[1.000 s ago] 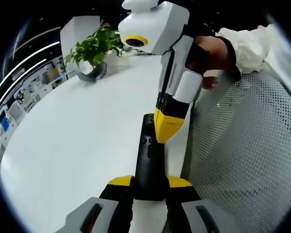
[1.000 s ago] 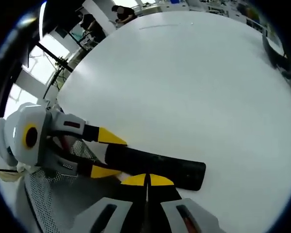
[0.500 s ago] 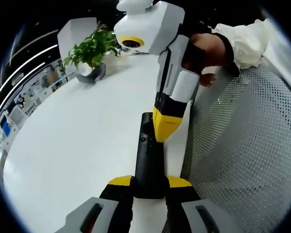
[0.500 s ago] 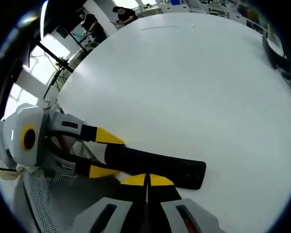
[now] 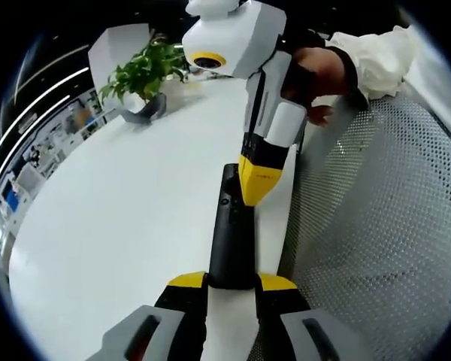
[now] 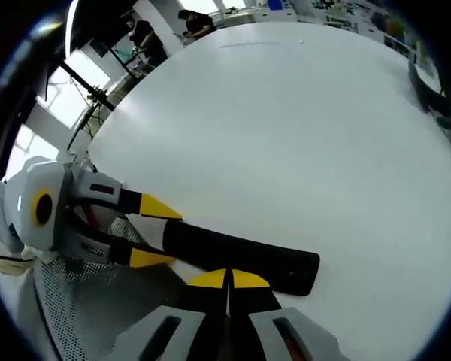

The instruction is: Press the specified remote control buttons in sequence, fully releasing each button before pressing the next.

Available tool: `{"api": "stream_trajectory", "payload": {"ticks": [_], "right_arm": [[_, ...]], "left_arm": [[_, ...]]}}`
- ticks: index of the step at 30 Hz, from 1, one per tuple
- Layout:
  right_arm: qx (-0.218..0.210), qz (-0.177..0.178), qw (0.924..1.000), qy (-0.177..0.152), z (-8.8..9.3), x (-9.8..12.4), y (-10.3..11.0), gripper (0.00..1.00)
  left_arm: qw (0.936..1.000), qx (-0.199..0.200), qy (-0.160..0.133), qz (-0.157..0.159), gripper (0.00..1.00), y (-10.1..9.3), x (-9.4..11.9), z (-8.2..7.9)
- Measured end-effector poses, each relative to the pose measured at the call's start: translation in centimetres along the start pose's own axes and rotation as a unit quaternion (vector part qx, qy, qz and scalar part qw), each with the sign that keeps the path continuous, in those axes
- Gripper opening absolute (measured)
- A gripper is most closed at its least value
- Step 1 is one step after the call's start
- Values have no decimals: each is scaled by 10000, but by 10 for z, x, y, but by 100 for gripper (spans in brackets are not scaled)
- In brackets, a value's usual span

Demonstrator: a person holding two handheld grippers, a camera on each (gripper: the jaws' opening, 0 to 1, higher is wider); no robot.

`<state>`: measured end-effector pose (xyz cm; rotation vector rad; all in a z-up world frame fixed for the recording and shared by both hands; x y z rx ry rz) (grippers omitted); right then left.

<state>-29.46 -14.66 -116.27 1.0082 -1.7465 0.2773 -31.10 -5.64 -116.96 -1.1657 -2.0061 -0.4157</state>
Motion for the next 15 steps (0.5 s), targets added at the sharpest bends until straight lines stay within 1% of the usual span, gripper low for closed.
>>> {"api": "stream_trajectory", "payload": {"ticks": [5, 8, 10, 15], "right_arm": [[-113, -51, 9999, 101, 1, 1, 0, 0], [-112, -162, 9998, 68, -1, 2, 4, 0], [-51, -142, 9999, 19, -2, 2, 5, 0], [-62, -137, 9999, 57, -1, 2, 4, 0]], "left_arm": [[10000, -4, -1, 72, 23, -1, -1, -1], [9998, -61, -55, 159, 23, -5, -4, -4], [9997, -109, -84, 205, 23, -8, -6, -6], [9995, -147, -99, 273, 23, -10, -7, -6]]}}
Point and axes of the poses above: the point that each gripper's makers call its tool centre point, and the gripper's own axes: x roughly backward along the fingers, y roughly to its left, z roughly out of its underside, the point moved 3 cm from there along x, roughly backward along the fingers, and after that the axes turned 15 degrees about x, right-handed, at the moved point
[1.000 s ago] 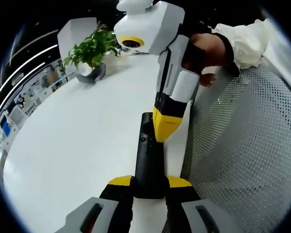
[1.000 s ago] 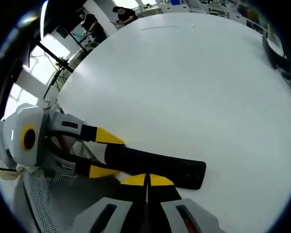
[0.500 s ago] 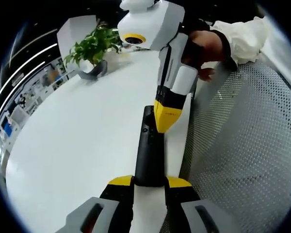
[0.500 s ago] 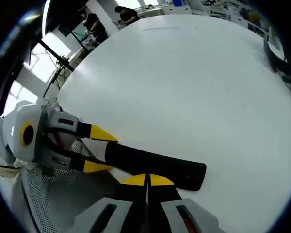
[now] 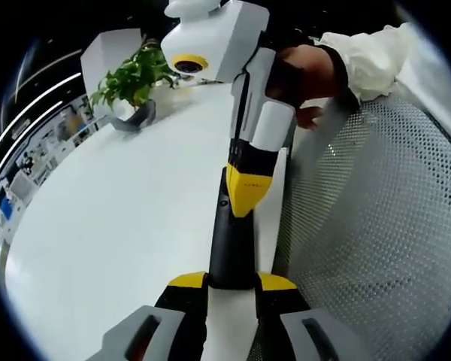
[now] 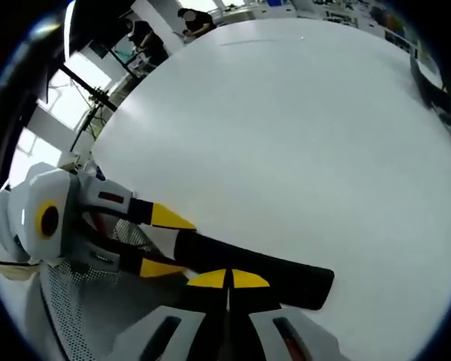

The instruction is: Press the specified remote control buttons in sequence, fully releasing each button before pressing the next.

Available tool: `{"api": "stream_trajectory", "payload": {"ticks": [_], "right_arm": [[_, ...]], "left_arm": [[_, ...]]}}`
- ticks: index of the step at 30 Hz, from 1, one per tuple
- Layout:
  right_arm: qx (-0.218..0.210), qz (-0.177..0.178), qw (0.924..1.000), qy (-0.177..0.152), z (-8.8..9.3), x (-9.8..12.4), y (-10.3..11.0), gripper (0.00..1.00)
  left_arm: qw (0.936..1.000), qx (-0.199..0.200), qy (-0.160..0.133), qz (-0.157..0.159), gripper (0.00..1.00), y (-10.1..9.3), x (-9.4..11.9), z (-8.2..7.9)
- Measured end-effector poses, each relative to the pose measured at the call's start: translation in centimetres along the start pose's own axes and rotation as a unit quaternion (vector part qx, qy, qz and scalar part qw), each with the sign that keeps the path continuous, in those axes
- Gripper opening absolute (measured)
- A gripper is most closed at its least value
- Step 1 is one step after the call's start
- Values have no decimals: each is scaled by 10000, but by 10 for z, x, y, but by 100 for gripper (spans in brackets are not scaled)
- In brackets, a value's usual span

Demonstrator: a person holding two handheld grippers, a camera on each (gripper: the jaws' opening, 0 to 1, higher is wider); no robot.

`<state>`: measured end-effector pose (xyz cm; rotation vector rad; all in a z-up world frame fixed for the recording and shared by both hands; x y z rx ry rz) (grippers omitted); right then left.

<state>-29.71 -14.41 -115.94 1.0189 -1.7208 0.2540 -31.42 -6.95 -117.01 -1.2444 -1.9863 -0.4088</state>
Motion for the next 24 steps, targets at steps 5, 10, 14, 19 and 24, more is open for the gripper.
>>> {"api": "stream_trajectory", "payload": {"ticks": [5, 10, 14, 19, 24], "right_arm": [[-25, 39, 9999, -91, -2, 1, -3, 0], [-50, 16, 10000, -75, -2, 0, -3, 0], [-53, 18, 9999, -105, -2, 0, -3, 0], [-24, 39, 9999, -113, -2, 0, -3, 0], [-176, -31, 9997, -140, -2, 0, -5, 0]], "left_arm": [[10000, 64, -34, 61, 23, 0, -1, 0], [9999, 73, -49, 64, 23, -1, -2, 0], [9999, 132, -49, 72, 24, 0, -2, 0], [9998, 183, -56, 73, 24, -1, -2, -1], [9998, 163, -63, 82, 24, -1, -2, -1]]}}
Point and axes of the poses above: the point that each gripper's makers call its tool centre point, and the gripper's own axes: x roughly backward along the fingers, y roughly to its left, z roughly out of its underside, the point moved 3 cm from there along x, roughly backward along the fingers, and after that the axes turned 15 degrees about x, right-handed, at the moved point
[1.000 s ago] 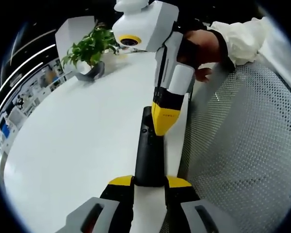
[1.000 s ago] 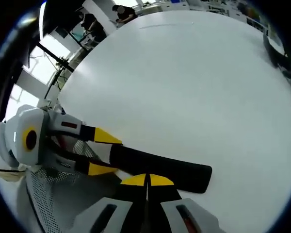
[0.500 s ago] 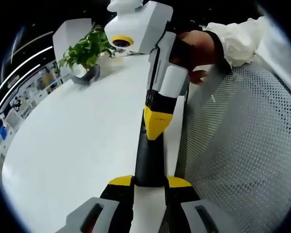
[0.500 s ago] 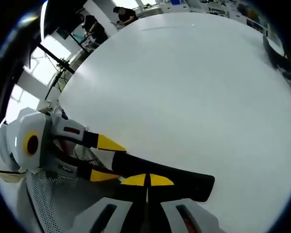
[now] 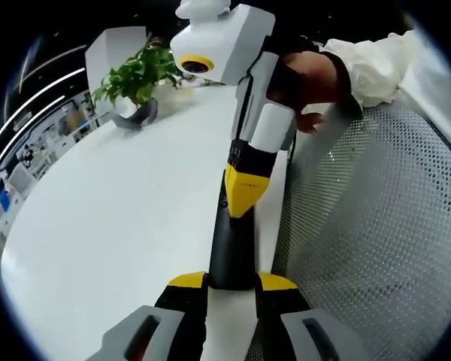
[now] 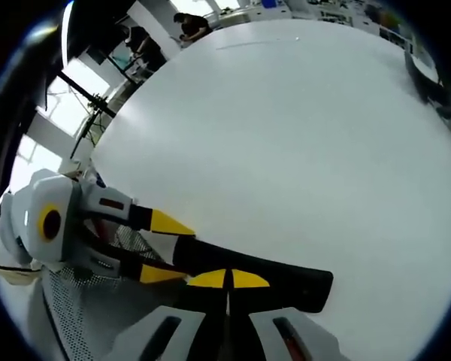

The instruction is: Press the specified remote control buttons in sequence, fully releasing each button before pressing the next.

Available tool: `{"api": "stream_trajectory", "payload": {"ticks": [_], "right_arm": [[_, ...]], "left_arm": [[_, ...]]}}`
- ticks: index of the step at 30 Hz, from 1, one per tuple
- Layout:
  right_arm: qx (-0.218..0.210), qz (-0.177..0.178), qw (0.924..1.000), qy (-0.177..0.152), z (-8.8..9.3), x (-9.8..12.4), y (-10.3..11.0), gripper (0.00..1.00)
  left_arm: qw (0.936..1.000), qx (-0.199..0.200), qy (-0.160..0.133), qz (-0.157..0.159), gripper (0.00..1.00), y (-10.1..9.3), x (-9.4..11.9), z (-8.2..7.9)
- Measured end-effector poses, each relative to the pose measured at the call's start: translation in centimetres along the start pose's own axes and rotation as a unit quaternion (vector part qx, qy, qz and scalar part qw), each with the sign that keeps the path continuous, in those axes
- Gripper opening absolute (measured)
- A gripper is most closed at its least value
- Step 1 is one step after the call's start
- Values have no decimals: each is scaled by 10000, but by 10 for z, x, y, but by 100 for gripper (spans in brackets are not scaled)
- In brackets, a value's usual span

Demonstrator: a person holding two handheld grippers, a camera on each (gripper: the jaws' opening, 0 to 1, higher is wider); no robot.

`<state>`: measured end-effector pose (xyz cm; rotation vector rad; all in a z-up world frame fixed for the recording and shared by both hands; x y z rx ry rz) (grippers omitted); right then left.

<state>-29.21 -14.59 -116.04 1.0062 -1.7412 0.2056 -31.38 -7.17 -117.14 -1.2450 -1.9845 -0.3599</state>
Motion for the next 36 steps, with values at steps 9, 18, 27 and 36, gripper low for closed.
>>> {"api": "stream_trajectory", "payload": {"ticks": [9, 18, 27, 36], "right_arm": [[-14, 18, 10000, 4, 0, 0, 1, 0], [76, 39, 10000, 52, -1, 0, 3, 0], [121, -2, 9999, -44, -4, 2, 5, 0], [298, -13, 9995, -76, -6, -2, 8, 0]], "left_arm": [[10000, -55, 2, -6, 24, 0, 0, 0], [10000, -31, -8, 5, 24, 0, 0, 0], [10000, -9, -25, 2, 24, 0, 0, 0], [10000, -12, -32, 2, 24, 0, -1, 0]]}}
Point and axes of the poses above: the point that each gripper's makers call its tool centre point, and the gripper's own axes: x roughly backward along the fingers, y roughly to its left, z roughly out of its underside, the point moved 3 cm from there along x, roughly backward along the fingers, and after that the axes turned 15 degrees about x, right-handed, at the moved point
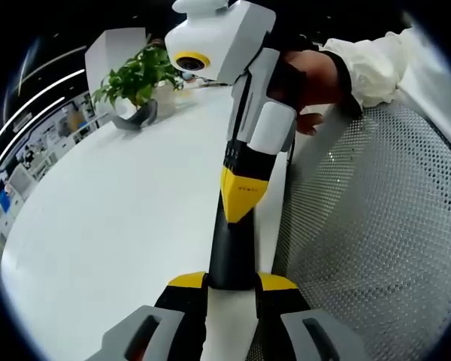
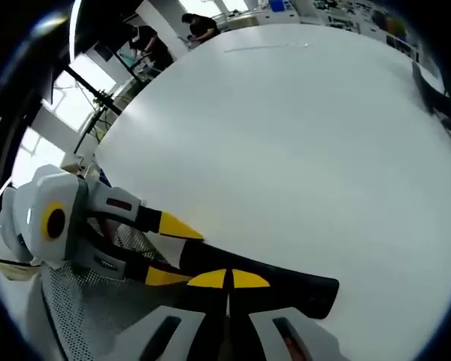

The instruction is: Press the specified remote control buttons in sequence, fully releasing each button before pressing the next.

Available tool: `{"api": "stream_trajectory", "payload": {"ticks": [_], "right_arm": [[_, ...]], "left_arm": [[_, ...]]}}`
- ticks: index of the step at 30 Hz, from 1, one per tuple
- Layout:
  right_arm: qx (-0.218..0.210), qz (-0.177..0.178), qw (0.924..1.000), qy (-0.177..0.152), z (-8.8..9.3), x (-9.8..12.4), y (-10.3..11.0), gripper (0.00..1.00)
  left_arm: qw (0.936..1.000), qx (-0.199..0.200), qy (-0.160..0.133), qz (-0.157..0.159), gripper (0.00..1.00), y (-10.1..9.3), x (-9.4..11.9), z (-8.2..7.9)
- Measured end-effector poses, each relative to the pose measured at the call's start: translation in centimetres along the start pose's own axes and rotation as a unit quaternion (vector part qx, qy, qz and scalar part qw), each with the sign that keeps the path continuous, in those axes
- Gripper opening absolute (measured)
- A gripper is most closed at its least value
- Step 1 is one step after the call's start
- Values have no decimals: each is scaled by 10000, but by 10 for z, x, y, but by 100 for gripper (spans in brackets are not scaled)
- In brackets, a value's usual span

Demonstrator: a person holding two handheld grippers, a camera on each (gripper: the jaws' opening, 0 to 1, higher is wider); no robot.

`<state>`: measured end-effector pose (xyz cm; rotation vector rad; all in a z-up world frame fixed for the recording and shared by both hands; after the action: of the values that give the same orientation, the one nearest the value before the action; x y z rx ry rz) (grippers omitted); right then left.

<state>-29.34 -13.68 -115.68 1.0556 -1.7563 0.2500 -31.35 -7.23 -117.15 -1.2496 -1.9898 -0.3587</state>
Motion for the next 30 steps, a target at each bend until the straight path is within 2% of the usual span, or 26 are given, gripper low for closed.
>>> {"api": "stream_trajectory", "payload": {"ticks": [7, 12, 16, 21, 28, 30], "right_arm": [[128, 46, 9999, 73, 2, -2, 0, 0], [29, 12, 10000, 39, 2, -3, -1, 0], [32, 21, 10000, 15, 2, -3, -1, 0], [-69, -32, 10000, -12, 2, -2, -2, 0], [349, 156, 9993, 61, 1, -4, 2, 0], [332, 155, 9993, 59, 2, -4, 0, 0]], "left_arm": [[10000, 9, -8, 14, 24, 0, 0, 0], [10000, 51, 4, 17, 24, 1, 0, 0], [9997, 251, 18, 16, 24, 2, -2, -1], [9998, 213, 9, 32, 24, 1, -1, 0], [9998, 202, 4, 41, 24, 1, -3, -2], [9998, 168, 15, 68, 24, 0, -3, -3]]}}
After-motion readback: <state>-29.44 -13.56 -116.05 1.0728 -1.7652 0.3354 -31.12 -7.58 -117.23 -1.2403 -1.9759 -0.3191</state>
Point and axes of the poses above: the point that each gripper's makers call its tool centre point, and the gripper's own axes: x roughly backward along the fingers, y roughly to its left, z roughly out of its underside, the point moved 3 cm from there along x, roughly backward along the fingers, and after that the axes turned 15 degrees about x, right-handed, at the moved point
